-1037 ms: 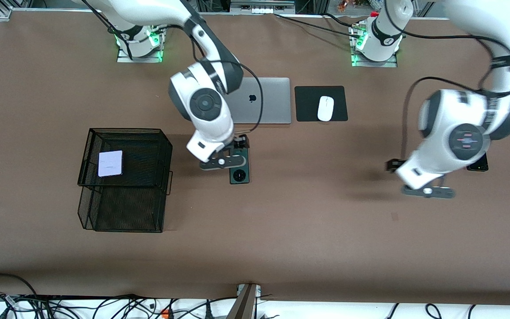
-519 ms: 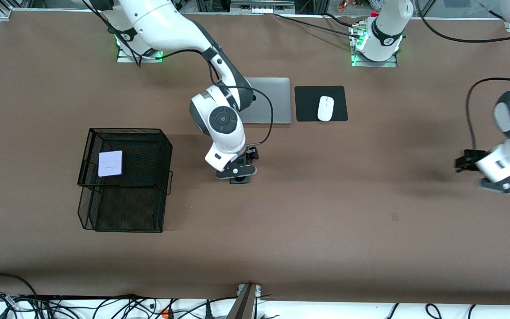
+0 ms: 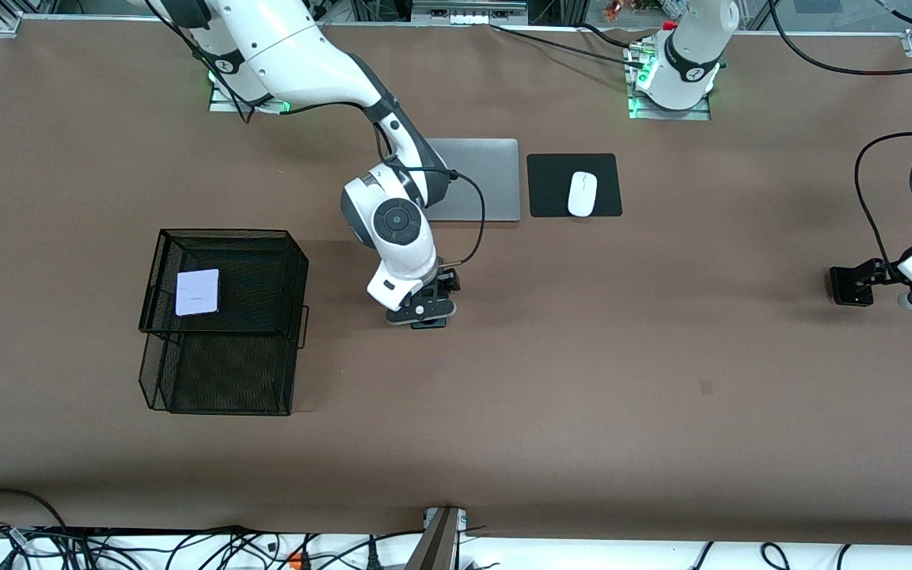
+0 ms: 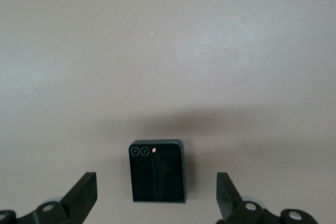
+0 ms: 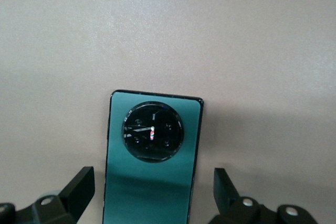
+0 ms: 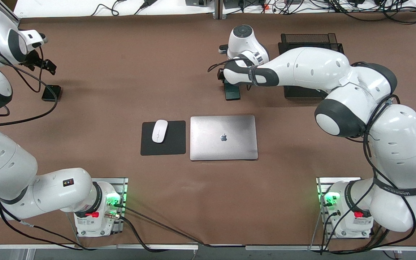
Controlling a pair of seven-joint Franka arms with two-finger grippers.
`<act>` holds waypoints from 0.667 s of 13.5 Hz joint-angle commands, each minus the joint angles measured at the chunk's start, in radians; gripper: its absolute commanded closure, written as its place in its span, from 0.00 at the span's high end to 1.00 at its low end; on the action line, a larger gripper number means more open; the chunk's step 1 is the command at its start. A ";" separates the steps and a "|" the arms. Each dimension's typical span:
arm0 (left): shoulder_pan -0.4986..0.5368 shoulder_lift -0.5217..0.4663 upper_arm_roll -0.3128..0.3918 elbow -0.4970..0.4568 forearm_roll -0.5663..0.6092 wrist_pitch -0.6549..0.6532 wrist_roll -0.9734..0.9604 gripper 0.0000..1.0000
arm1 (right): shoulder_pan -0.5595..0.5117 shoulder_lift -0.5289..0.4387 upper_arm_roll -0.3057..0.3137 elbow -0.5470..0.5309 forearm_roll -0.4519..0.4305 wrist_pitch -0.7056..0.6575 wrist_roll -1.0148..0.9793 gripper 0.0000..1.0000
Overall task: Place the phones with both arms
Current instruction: 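Grasp the black flip phone with the left gripper while the right lifts green phone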
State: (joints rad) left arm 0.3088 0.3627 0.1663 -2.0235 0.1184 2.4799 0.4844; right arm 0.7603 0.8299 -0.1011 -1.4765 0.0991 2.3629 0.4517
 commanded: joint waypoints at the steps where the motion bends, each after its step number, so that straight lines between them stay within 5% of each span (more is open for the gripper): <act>1: 0.061 -0.022 -0.017 -0.087 -0.011 0.091 0.029 1.00 | 0.005 0.002 -0.003 -0.008 0.011 0.021 -0.027 0.99; 9: 0.150 0.065 -0.057 -0.093 -0.045 0.182 0.114 1.00 | 0.007 0.035 0.000 -0.004 0.010 0.033 -0.027 0.99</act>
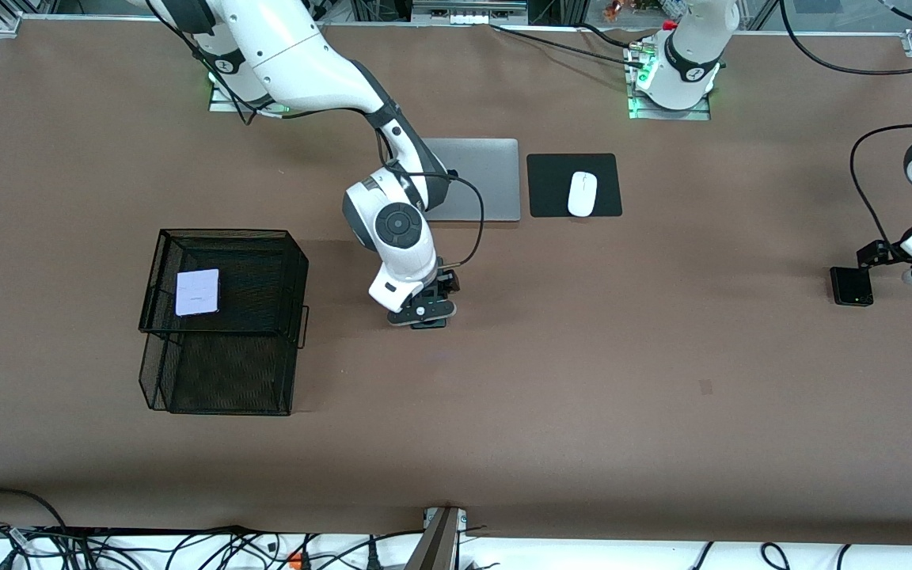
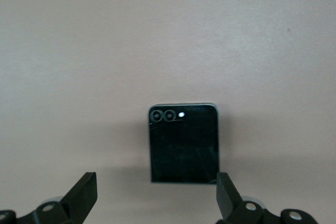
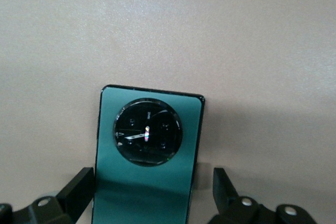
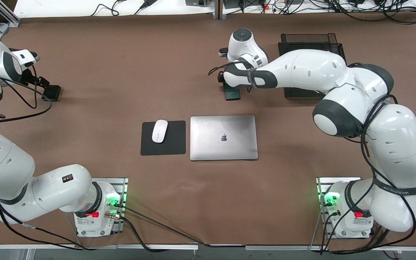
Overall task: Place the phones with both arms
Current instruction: 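Grasp the black flip phone with the left gripper while the right lifts green phone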
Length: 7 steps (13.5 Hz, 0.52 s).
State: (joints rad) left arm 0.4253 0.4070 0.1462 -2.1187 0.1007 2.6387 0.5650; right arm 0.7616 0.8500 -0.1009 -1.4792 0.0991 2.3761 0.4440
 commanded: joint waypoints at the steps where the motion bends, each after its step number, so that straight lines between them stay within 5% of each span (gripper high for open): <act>1: 0.070 0.030 -0.077 0.003 -0.027 0.033 0.036 1.00 | 0.007 0.015 0.001 -0.001 0.010 0.028 -0.019 0.99; 4: 0.206 0.084 -0.200 0.014 -0.027 0.072 0.053 1.00 | 0.010 0.018 0.003 -0.001 0.010 0.029 -0.018 0.99; 7: 0.211 0.099 -0.203 0.026 -0.023 0.072 0.058 1.00 | 0.010 0.015 0.003 0.004 0.011 0.032 -0.016 0.99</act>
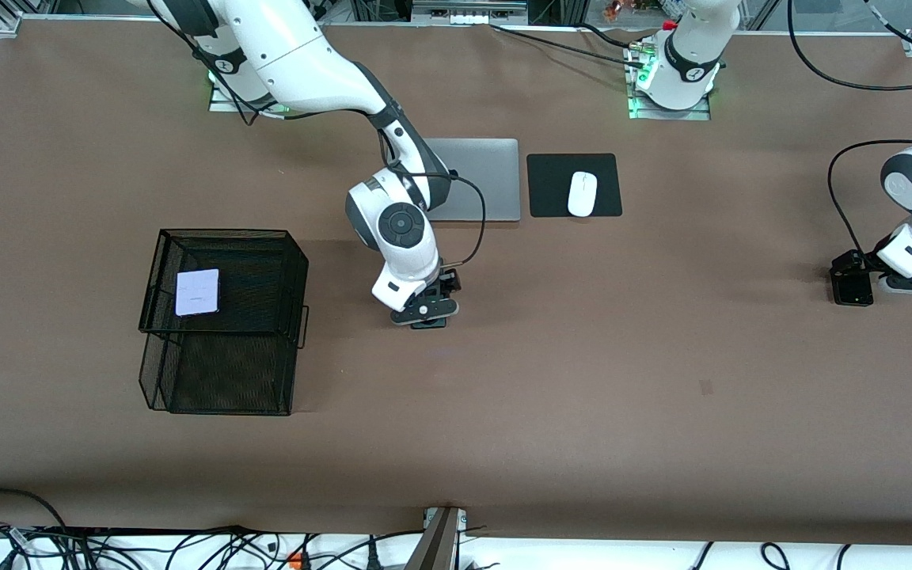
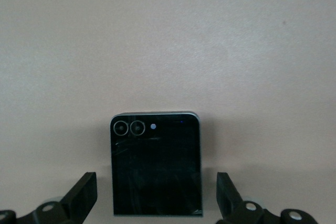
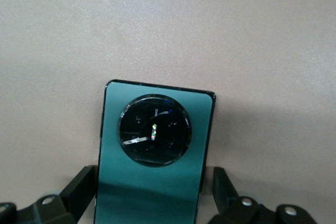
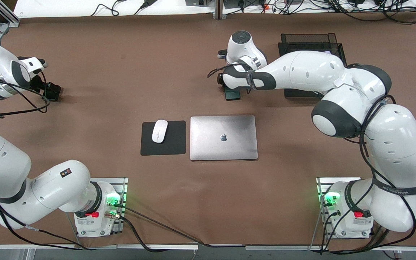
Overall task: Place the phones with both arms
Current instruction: 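Grasp the black flip phone with the left gripper while the right lifts green phone, then lower the green phone into the basket while the left gripper lifts flip phone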
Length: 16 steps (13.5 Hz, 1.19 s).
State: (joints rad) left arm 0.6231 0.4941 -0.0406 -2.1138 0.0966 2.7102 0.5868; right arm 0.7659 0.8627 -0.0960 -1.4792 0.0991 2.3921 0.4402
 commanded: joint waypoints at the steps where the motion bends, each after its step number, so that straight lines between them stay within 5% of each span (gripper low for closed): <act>1: 0.015 0.020 -0.018 0.031 -0.017 0.002 0.036 1.00 | 0.006 0.004 -0.002 0.002 0.011 0.016 -0.012 0.99; 2: 0.015 0.030 -0.018 0.034 -0.017 0.005 0.036 1.00 | 0.006 0.006 -0.002 0.002 0.011 0.018 -0.012 0.95; 6: 0.015 0.053 -0.018 0.034 -0.017 0.036 0.036 1.00 | 0.004 -0.001 -0.002 0.000 0.013 0.019 -0.005 0.06; 11: 0.021 0.067 -0.018 0.048 -0.017 0.036 0.038 1.00 | -0.008 -0.083 -0.017 0.010 0.013 0.006 0.037 0.00; 16: 0.036 0.084 -0.024 0.049 -0.020 0.036 0.047 1.00 | -0.022 -0.223 -0.146 0.010 0.007 -0.166 -0.004 0.00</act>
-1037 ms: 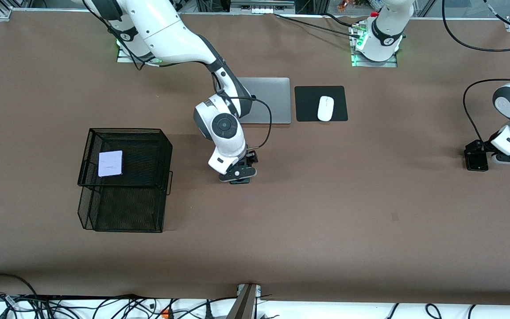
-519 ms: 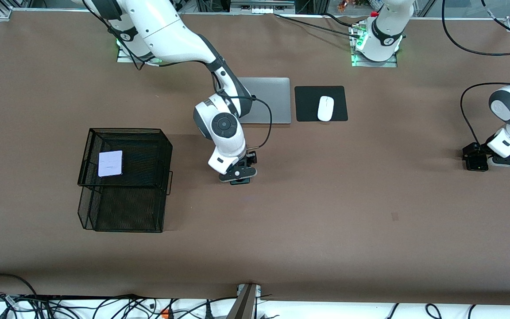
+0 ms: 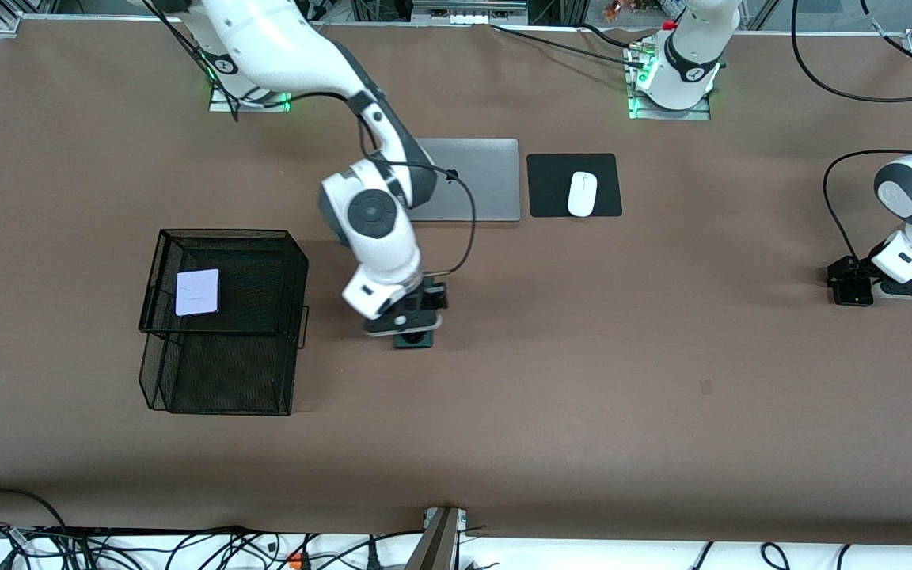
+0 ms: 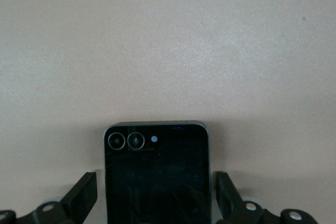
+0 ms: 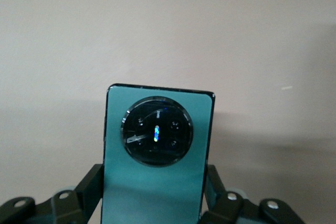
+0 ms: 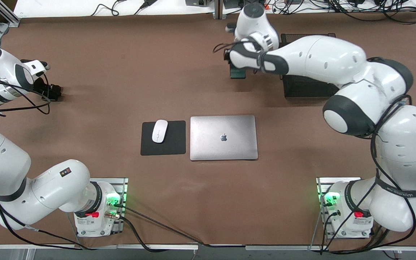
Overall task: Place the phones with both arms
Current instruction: 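Lower the green phone into the basket while the left gripper lifts flip phone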
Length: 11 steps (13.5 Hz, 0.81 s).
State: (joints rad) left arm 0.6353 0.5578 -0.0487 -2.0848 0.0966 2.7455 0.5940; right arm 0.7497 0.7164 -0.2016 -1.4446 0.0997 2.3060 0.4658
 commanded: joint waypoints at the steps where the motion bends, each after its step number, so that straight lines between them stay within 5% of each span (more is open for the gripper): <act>1: 0.027 0.024 -0.020 0.022 -0.020 0.000 0.044 1.00 | -0.006 -0.107 -0.082 -0.025 0.006 -0.142 -0.086 0.00; 5: 0.037 0.025 -0.031 0.025 -0.023 0.000 0.043 0.93 | -0.007 -0.227 -0.243 -0.072 0.011 -0.376 -0.303 0.00; 11: 0.020 0.050 -0.037 0.057 -0.044 -0.010 0.026 0.30 | -0.007 -0.457 -0.286 -0.475 0.006 -0.217 -0.320 0.00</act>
State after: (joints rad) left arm 0.6572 0.5615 -0.0711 -2.0752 0.0893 2.7374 0.5982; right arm 0.7268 0.3612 -0.4789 -1.7630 0.1005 2.0170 0.1533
